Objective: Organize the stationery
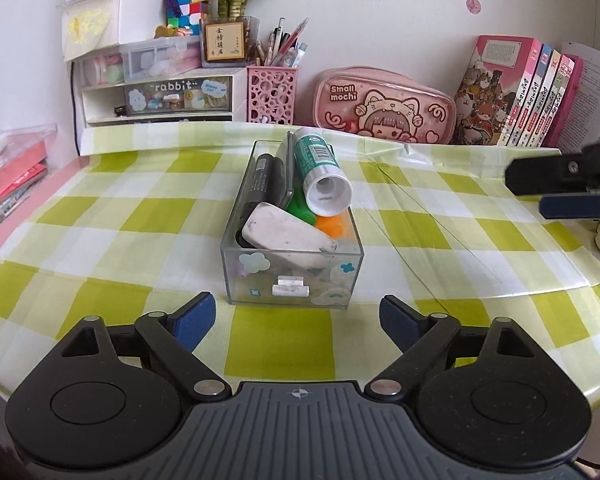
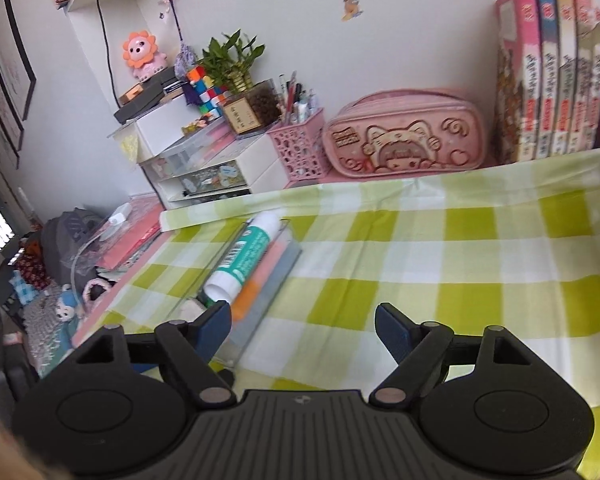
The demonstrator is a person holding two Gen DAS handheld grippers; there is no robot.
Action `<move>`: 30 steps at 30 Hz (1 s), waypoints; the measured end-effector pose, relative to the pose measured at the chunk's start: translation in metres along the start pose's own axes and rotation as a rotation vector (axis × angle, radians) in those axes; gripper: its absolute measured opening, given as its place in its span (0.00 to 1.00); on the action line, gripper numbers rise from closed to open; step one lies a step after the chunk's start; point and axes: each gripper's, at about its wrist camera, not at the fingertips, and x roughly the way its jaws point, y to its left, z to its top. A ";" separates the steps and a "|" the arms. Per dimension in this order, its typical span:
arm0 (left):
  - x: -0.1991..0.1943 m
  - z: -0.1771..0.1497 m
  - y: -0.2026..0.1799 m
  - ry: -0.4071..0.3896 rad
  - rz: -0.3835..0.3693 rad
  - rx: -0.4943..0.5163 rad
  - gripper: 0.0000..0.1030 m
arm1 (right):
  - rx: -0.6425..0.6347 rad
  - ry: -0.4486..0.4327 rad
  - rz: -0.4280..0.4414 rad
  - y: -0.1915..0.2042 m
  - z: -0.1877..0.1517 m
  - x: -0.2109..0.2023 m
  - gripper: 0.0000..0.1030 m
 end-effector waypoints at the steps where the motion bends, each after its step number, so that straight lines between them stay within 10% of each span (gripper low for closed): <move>1: -0.005 0.001 -0.003 0.010 0.004 0.000 0.93 | -0.008 -0.011 -0.037 -0.001 -0.003 -0.005 0.80; 11: -0.028 0.016 -0.020 0.041 0.065 0.025 0.95 | -0.064 -0.051 -0.265 0.003 -0.017 -0.035 0.95; 30: -0.038 0.022 -0.028 0.030 0.107 0.053 0.95 | -0.081 -0.029 -0.270 0.008 -0.018 -0.031 0.95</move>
